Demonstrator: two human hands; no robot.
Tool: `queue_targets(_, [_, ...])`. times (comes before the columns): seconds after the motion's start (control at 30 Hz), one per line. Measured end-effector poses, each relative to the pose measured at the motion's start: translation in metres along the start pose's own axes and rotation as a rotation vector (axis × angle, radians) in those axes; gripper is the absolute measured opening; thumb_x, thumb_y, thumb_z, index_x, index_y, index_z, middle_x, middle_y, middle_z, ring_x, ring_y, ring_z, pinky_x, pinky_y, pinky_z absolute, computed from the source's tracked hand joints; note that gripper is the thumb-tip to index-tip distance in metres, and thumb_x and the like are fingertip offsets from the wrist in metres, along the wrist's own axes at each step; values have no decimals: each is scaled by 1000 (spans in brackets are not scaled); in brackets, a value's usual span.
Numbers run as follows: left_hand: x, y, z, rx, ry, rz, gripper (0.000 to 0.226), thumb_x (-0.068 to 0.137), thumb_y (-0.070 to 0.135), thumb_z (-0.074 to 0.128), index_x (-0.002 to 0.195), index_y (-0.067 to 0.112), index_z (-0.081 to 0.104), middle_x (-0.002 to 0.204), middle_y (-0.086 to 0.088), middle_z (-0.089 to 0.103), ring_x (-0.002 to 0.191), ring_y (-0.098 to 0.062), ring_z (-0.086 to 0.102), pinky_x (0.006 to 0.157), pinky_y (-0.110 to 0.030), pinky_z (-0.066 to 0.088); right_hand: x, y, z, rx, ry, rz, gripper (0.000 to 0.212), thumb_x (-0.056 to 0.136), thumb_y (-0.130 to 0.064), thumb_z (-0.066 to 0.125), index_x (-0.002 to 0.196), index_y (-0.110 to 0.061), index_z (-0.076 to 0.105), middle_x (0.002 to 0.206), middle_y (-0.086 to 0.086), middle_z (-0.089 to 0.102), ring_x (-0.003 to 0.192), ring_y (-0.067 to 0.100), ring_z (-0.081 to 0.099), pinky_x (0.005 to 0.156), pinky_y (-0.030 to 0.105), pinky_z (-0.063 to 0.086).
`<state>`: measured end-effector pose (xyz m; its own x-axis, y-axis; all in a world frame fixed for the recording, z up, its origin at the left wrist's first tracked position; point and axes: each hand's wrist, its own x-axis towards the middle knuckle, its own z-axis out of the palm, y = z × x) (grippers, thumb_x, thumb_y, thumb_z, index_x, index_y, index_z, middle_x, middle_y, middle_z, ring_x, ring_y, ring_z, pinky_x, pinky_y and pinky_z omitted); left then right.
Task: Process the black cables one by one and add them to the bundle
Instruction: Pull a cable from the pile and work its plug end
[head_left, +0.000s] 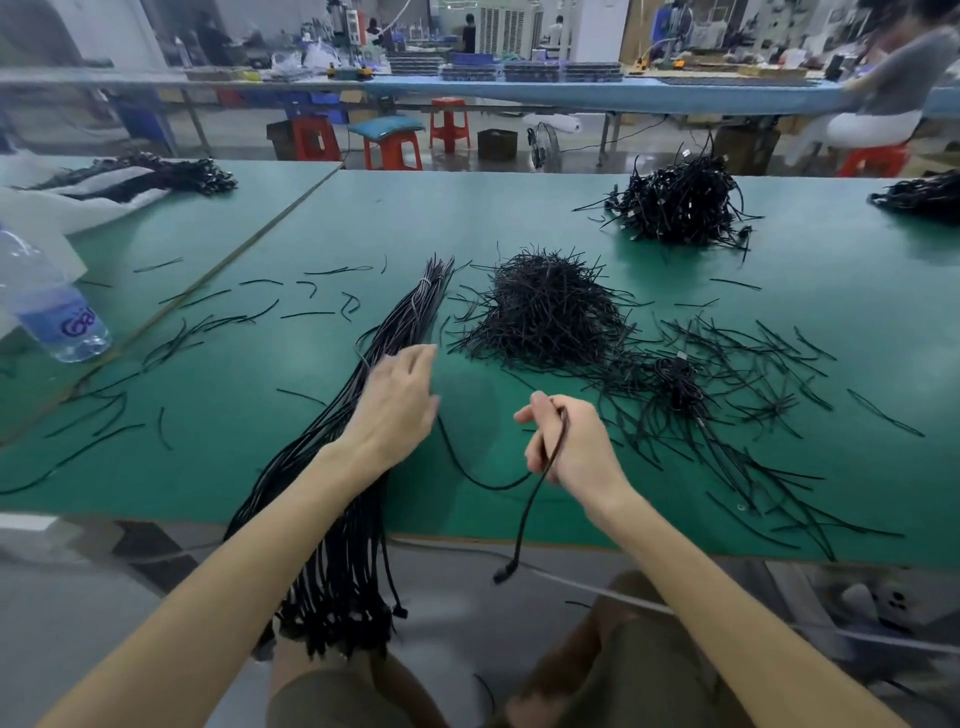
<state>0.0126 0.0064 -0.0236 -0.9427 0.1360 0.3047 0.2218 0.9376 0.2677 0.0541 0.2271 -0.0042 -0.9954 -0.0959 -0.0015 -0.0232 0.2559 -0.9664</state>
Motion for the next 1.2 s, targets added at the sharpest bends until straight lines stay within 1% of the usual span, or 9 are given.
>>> queue_targets(0.17, [-34, 59, -17, -162, -139, 319, 109, 92, 32, 75, 163, 15, -6, 170, 0, 0, 155, -17, 9, 126, -28, 10, 16, -5, 0, 108, -34, 201, 36, 111, -28, 41, 98, -3, 64, 55, 3, 51, 39, 10, 33, 40, 20, 26])
queue_targets(0.3, [-42, 88, -31, -128, -50, 619, 80, 91, 27, 70, 160, 14, 30, 169, -5, 20, 156, -20, 15, 128, -38, 16, 8, -13, 10, 152, -157, 274, 27, 109, -22, 36, 122, -11, 57, 111, 21, 67, 94, 33, 65, 69, 40, 50])
queue_targets(0.43, [-44, 100, -40, -385, -87, 617, 42, 98, 3, 63, 139, 7, 59, 154, -6, 47, 149, -23, 34, 122, -44, 29, -3, -14, 5, 300, -197, 287, 42, 107, -4, 37, 147, 8, 38, 151, 36, 38, 138, 54, 32, 69, 18, 52])
queue_targets(0.5, [-43, 102, -44, -398, -135, 608, 34, 98, 4, 65, 132, 8, 65, 147, -3, 54, 144, -20, 42, 123, -44, 27, -7, -10, -3, 299, -174, 222, 44, 103, 3, 41, 141, 25, 32, 132, 52, 41, 135, 64, 19, 53, 14, 49])
queue_targets(0.57, [-41, 105, -50, -377, -215, 622, 32, 100, 11, 65, 131, 12, 68, 143, 1, 58, 138, -16, 47, 123, -40, 26, 0, -5, -8, 159, -84, 167, 37, 96, -1, 52, 116, 30, 47, 90, 48, 46, 103, 66, 47, 63, 44, 53])
queue_targets(0.67, [-40, 111, -62, -295, -334, 598, 36, 102, 18, 61, 136, 28, 66, 148, 15, 55, 140, -8, 42, 115, -36, 35, 13, 4, -11, -129, -27, 139, 34, 97, -8, 49, 64, -7, 40, 48, -5, 39, 56, 13, 37, 52, 31, 36])
queue_targets(0.8, [-37, 119, -73, -99, -472, 574, 44, 101, 17, 56, 139, 39, 60, 150, 31, 46, 138, -4, 42, 105, -40, 46, 21, 13, -15, -202, -22, 162, 30, 96, -3, 42, 68, -14, 38, 59, -8, 44, 40, 4, 28, 37, 15, 24])
queue_targets(0.97, [-30, 117, -79, -150, -599, 507, 56, 96, 2, 48, 138, 37, 61, 146, 31, 50, 128, -6, 55, 104, -43, 47, 14, 17, -19, -283, -4, 83, 29, 97, -3, 39, 78, -9, 60, 72, 6, 63, 60, 13, 51, 52, 23, 47])
queue_targets(1.2, [-15, 94, -77, -176, -765, 506, 62, 89, -12, 48, 137, 22, 65, 151, 20, 49, 136, 27, 16, 116, -7, 21, 12, 21, -25, -381, -54, -35, 33, 91, 0, 34, 100, -16, 61, 61, -1, 66, 64, 14, 59, 68, 39, 53])
